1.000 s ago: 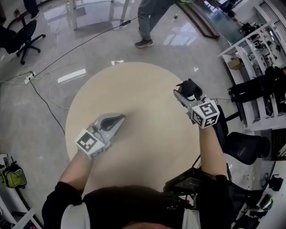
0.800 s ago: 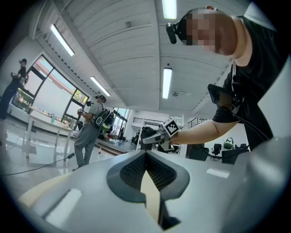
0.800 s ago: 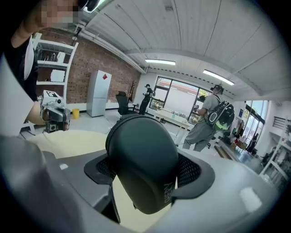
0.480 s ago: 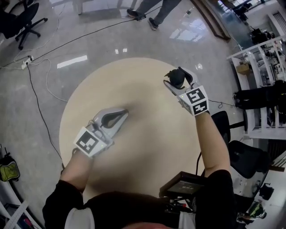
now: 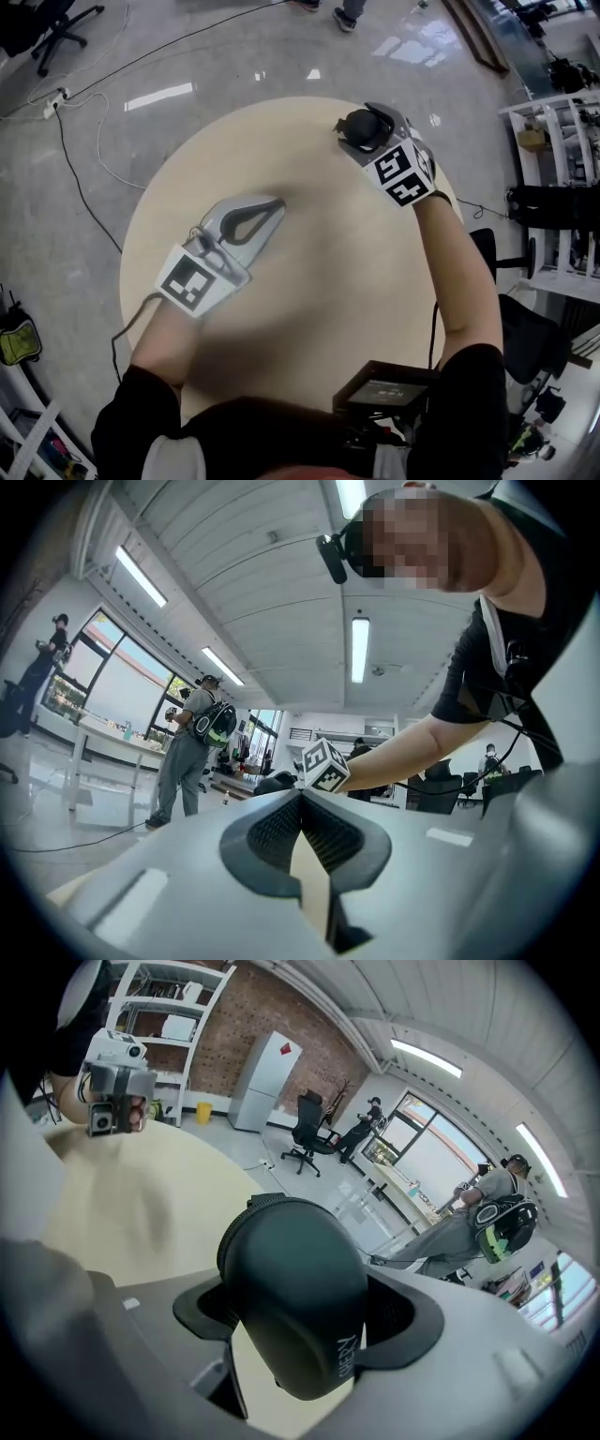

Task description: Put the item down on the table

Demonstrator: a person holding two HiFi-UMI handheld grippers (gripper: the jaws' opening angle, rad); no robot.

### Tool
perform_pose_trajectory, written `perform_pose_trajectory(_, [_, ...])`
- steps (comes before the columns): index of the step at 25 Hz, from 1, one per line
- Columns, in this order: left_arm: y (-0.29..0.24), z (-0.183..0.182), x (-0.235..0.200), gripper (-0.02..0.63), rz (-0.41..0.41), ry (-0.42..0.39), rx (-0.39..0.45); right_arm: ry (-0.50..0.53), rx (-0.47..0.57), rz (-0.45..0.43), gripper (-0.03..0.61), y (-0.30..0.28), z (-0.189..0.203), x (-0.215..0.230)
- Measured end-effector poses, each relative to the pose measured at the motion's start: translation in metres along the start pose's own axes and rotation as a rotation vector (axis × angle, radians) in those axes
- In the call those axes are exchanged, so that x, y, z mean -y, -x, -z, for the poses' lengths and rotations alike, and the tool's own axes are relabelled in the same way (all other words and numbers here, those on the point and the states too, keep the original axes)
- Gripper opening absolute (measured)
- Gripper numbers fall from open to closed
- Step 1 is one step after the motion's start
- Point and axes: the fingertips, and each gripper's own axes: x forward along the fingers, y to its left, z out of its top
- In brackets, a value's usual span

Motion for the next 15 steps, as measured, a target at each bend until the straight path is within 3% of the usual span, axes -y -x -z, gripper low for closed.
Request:
perform_pose_trajectory(8, [-0.037,0.008,-0.035,-0.002,-0.025,-0.033,-0.007,0.112,-0.084,-0.049,0.376,-0.055,0.011,-0.003])
perform_pose_trajectory(15, [-0.039,0.030,-0.053,-0.002,-0.021,0.022,0.021,0.124,-0.085,-0.088,0.379,-0.089,0.006,-0.029])
